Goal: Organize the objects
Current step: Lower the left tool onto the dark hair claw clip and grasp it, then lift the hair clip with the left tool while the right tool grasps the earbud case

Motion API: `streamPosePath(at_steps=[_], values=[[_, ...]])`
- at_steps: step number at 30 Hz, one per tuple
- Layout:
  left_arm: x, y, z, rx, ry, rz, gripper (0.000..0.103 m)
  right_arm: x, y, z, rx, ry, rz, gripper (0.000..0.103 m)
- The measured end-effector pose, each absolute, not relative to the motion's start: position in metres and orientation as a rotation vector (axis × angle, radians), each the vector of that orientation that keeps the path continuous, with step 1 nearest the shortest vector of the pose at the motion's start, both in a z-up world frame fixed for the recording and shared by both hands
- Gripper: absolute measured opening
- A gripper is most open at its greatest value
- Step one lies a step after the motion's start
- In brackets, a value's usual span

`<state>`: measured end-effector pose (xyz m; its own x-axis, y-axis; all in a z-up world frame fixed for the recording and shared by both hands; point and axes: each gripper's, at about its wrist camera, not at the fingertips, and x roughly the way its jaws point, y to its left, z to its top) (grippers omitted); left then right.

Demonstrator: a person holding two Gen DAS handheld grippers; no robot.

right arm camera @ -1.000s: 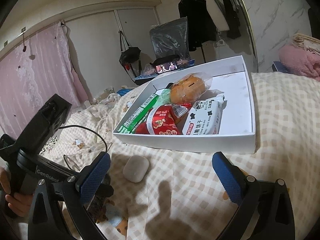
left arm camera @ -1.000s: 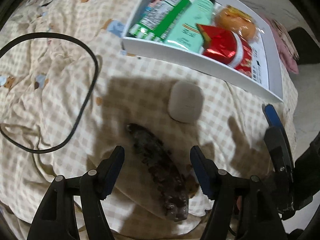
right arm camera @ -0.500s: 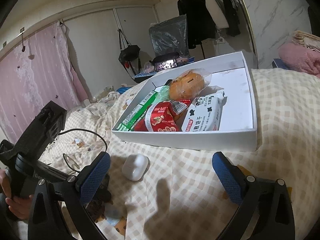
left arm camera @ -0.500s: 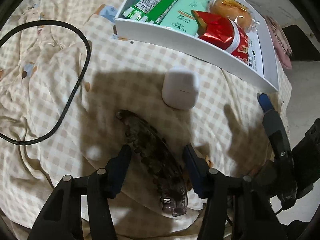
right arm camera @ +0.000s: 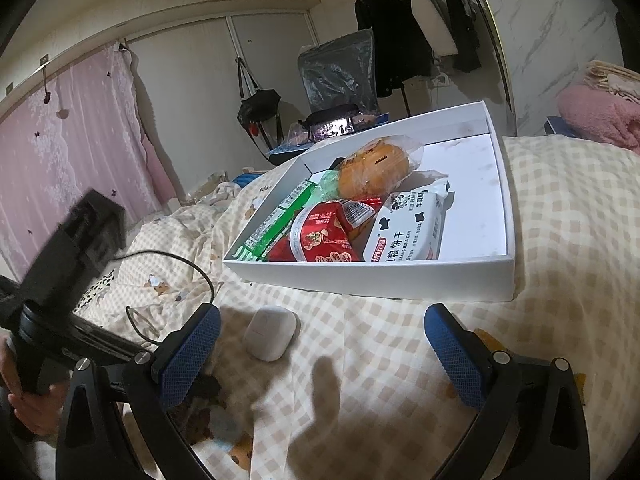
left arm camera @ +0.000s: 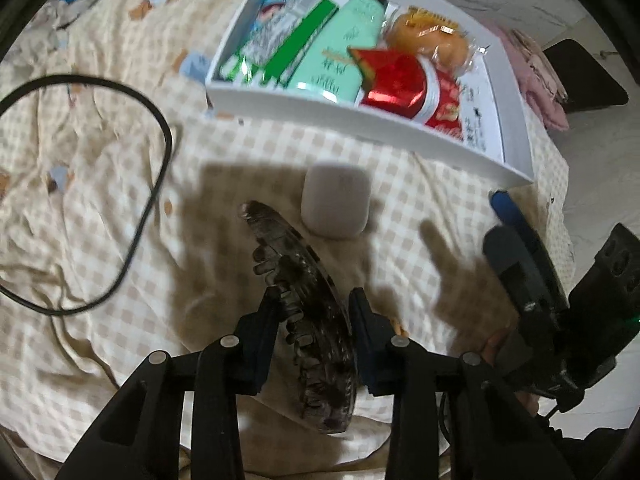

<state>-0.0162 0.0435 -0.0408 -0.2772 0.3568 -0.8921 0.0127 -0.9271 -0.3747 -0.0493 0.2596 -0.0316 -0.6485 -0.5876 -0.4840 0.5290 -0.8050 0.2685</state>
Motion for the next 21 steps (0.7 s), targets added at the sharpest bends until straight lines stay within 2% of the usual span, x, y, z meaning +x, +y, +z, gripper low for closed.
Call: streamPosePath(at_steps=[9, 13, 18, 21], values=[[-0.030, 0.030, -0.030, -1.594, -0.470, 2.399, 0.037, -0.049, 0.258, -0.033, 0.756, -0.116, -2.394, 0.102], [-0.042, 0.020, -0.045, -1.487, -0.362, 2.490, 0.037, -0.049, 0.256, -0.034, 0.755, -0.107, -2.387, 0.102], [-0.052, 0.020, -0.074, -1.541, -0.333, 2.415, 0.037, -0.046, 0.253, -0.035, 0.752, -0.090, -2.385, 0.102], [-0.053, 0.012, -0.070, -1.538, -0.349, 2.419, 0.037, -0.046, 0.251, -0.035, 0.757, -0.082, -2.380, 0.102]])
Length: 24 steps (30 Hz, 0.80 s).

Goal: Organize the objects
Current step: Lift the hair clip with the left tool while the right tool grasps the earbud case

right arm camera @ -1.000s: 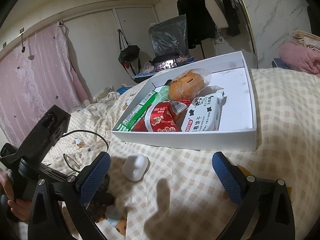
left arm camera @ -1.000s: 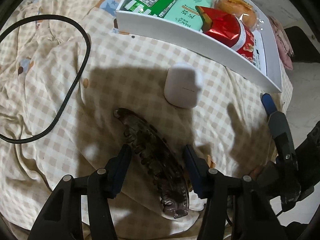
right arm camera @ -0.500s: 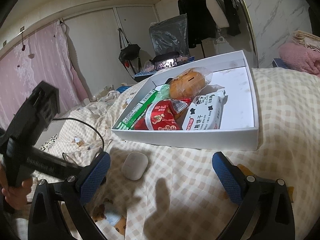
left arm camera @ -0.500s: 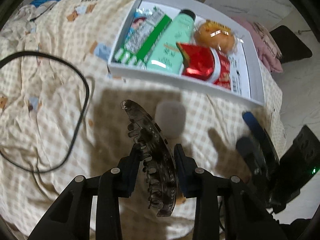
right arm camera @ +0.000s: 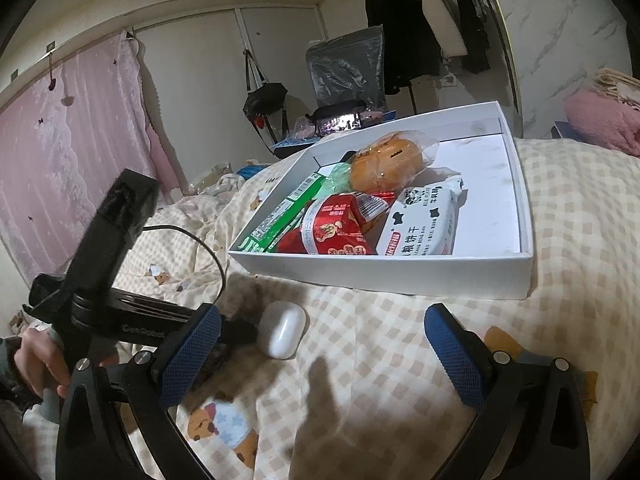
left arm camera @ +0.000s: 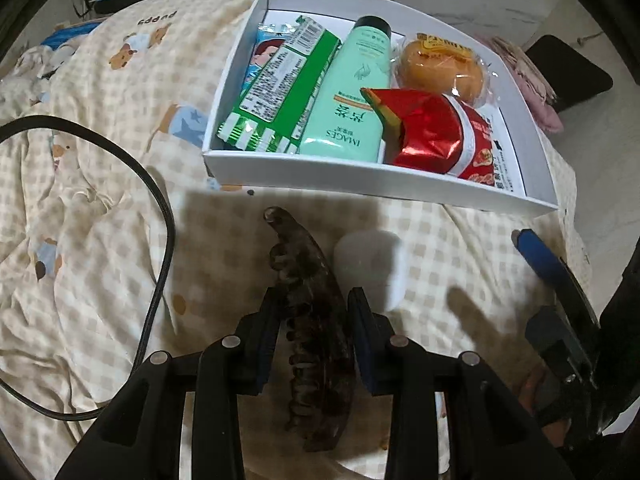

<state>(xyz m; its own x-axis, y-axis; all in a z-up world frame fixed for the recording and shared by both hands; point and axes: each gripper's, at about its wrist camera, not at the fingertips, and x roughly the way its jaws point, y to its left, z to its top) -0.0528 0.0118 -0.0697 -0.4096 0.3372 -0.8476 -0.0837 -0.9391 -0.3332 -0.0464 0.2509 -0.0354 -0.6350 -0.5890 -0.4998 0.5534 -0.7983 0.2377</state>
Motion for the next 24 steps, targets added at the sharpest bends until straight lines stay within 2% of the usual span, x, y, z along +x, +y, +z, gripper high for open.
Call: streamPosePath(at_steps=[16, 24], values=[[-0.049, -0.016, -0.057, -1.427, -0.445, 2.438, 0.035, -0.046, 0.245, -0.035, 0.753, -0.066, -2.364, 0.102], [-0.042, -0.009, -0.035, -1.327, -0.425, 2.466, 0.035, -0.046, 0.234, -0.037, 0.760, -0.025, -2.297, 0.102]])
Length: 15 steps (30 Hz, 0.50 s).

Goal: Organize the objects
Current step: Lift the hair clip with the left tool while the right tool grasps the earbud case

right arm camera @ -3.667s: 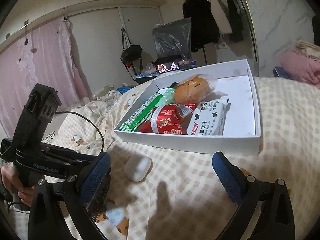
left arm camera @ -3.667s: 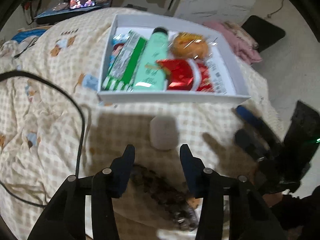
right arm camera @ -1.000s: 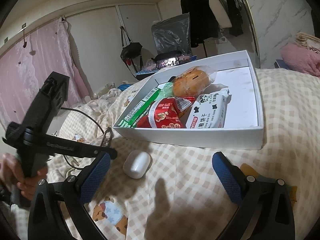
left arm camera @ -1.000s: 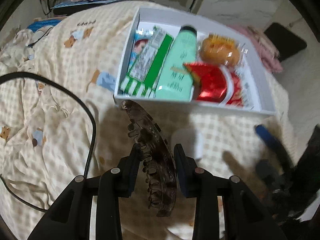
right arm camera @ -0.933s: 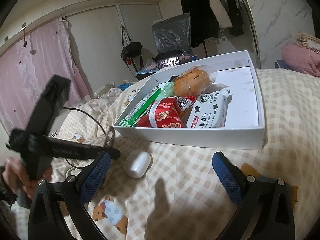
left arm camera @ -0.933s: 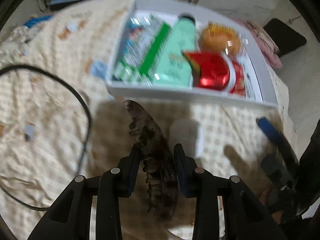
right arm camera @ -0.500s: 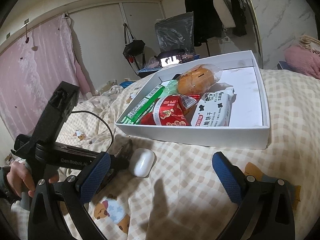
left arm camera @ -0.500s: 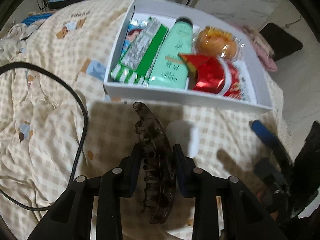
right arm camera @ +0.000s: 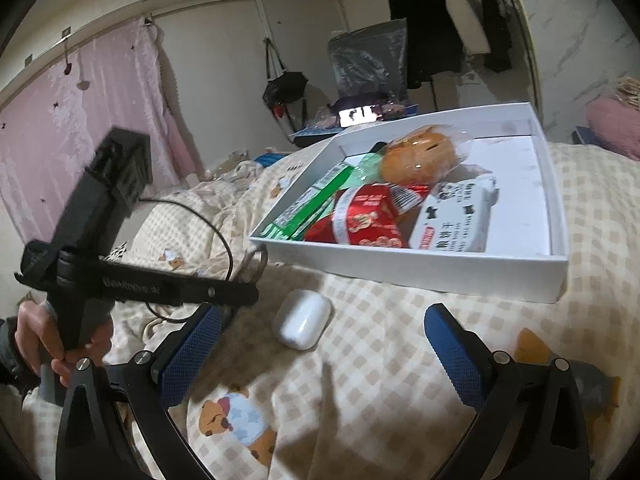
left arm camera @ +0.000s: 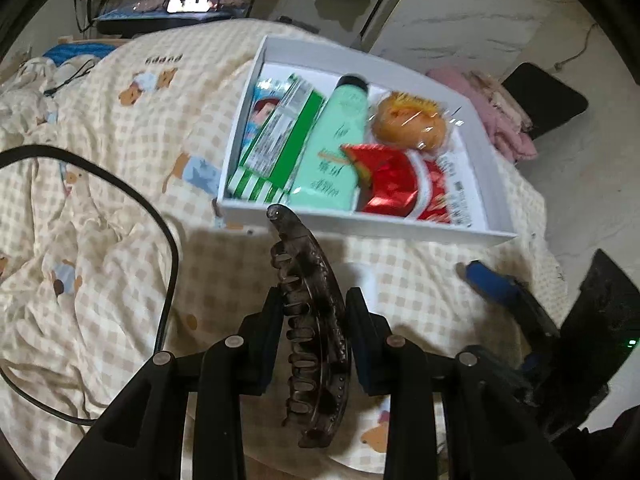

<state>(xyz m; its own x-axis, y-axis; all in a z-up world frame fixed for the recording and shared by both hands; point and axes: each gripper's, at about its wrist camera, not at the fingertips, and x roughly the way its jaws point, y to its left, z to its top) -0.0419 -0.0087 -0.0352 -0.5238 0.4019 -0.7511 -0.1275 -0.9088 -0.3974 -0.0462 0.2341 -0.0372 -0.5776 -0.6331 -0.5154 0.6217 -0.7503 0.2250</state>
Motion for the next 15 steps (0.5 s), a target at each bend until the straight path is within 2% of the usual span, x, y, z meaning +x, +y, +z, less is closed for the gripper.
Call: streamPosePath(at_steps=[8, 15], values=[[-0.058, 0.014, -0.015, -1.228, -0.465, 2.476, 0.035, -0.053, 0.220, -0.033, 0.781, 0.059, -2.230, 0.102], [-0.058, 0.001, -0.006, -1.207, -0.493, 2.485, 0.035, -0.080, 0.197, -0.037, 0.886, 0.122, -2.186, 0.102]])
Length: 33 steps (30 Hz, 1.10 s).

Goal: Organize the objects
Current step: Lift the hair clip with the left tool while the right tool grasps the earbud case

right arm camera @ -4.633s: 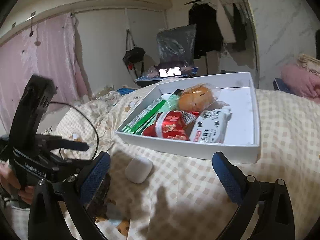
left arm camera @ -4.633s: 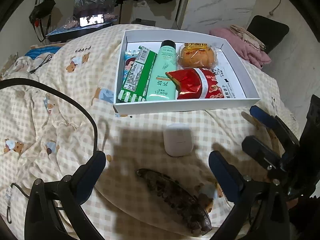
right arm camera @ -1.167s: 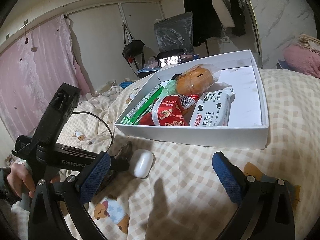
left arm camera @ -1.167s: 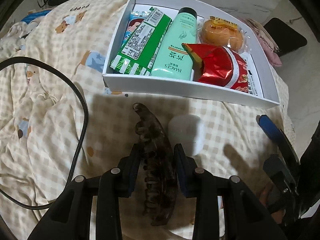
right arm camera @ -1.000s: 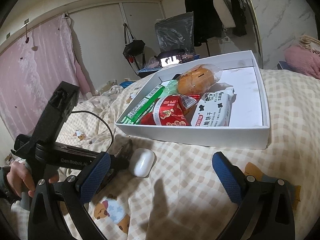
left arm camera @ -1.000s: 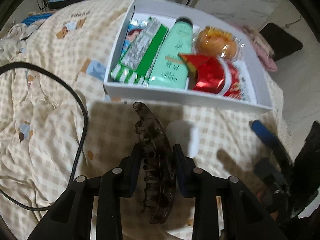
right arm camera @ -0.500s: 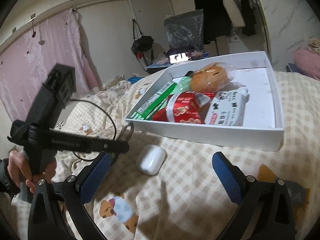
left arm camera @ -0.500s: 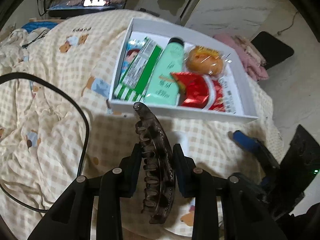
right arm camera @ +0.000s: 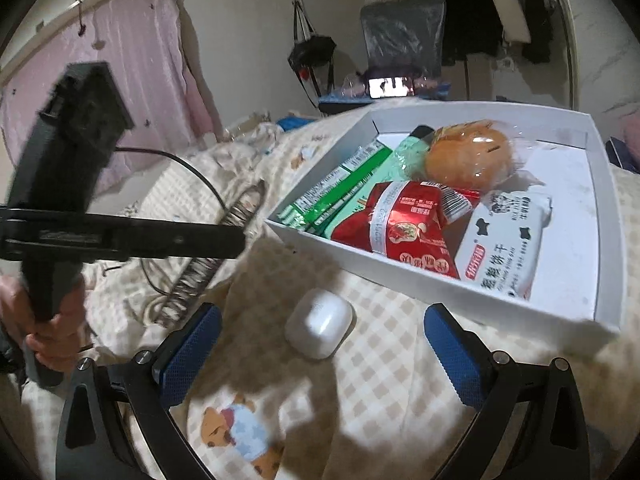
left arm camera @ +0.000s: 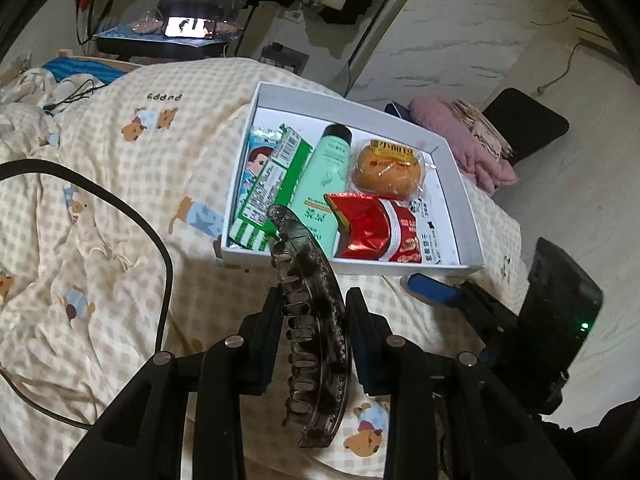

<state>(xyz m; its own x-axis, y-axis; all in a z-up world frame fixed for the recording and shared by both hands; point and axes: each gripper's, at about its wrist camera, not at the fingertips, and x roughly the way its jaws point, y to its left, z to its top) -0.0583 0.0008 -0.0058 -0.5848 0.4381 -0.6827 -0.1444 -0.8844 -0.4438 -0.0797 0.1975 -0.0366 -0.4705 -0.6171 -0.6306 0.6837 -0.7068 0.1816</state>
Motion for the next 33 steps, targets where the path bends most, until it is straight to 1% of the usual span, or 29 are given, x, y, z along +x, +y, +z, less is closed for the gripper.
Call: streamPosePath(at_steps=[2, 3, 6, 8, 9, 11, 12, 13, 15, 19, 22, 25, 26, 27, 28, 30, 33], values=[[-0.056, -0.005, -0.004, -1.200, -0.496, 2.494, 0.035, -0.083, 0.196, -0.039, 0.901, 0.114, -2.184, 0.096], [-0.056, -0.005, -0.004, -1.198, -0.491, 2.499, 0.035, -0.083, 0.196, -0.040, 0.908, 0.113, -2.179, 0.090], [-0.057, -0.003, -0.004, -1.203, -0.491, 2.493, 0.035, -0.082, 0.195, -0.042, 0.906, 0.135, -2.185, 0.090], [-0.057, -0.003, -0.004, -1.205, -0.489, 2.492, 0.035, -0.078, 0.191, -0.042, 0.893, 0.159, -2.180, 0.085], [-0.057, -0.004, -0.005, -1.207, -0.488, 2.491, 0.035, -0.077, 0.189, -0.041, 0.882, 0.171, -2.177, 0.080], [-0.057, -0.005, -0.005, -1.212, -0.487, 2.496, 0.035, -0.075, 0.182, -0.041, 0.861, 0.214, -2.175, 0.080], [-0.058, -0.004, -0.005, -1.211, -0.488, 2.495, 0.035, -0.075, 0.177, -0.041, 0.858, 0.238, -2.170, 0.079], [-0.058, -0.004, -0.005, -1.210, -0.490, 2.494, 0.035, -0.076, 0.172, -0.043, 0.865, 0.267, -2.171, 0.073], [-0.057, -0.004, -0.005, -1.213, -0.481, 2.494, 0.035, -0.081, 0.163, -0.049, 0.899, 0.296, -2.164, 0.067], [-0.058, -0.002, -0.007, -1.224, -0.471, 2.483, 0.035, -0.086, 0.156, -0.067, 0.974, 0.353, -2.163, 0.066], [-0.059, -0.001, -0.010, -1.239, -0.473, 2.480, 0.035, -0.085, 0.152, -0.071, 0.965, 0.394, -2.176, 0.066], [-0.060, -0.002, -0.011, -1.253, -0.479, 2.477, 0.035, -0.082, 0.146, -0.080, 0.957, 0.486, -2.199, 0.066], [-0.060, -0.002, -0.012, -1.257, -0.480, 2.474, 0.035, -0.081, 0.145, -0.082, 0.948, 0.512, -2.210, 0.064], [-0.060, -0.002, -0.013, -1.262, -0.480, 2.473, 0.035, -0.080, 0.143, -0.084, 0.940, 0.538, -2.225, 0.057], [-0.061, -0.001, -0.013, -1.265, -0.480, 2.471, 0.035, -0.079, 0.144, -0.084, 0.933, 0.550, -2.236, 0.055], [-0.062, 0.000, -0.014, -1.266, -0.479, 2.468, 0.035, -0.078, 0.149, -0.081, 0.917, 0.518, -2.248, 0.055], [-0.062, 0.001, -0.014, -1.265, -0.473, 2.468, 0.035, -0.081, 0.166, -0.070, 0.919, 0.402, -2.248, 0.054]])
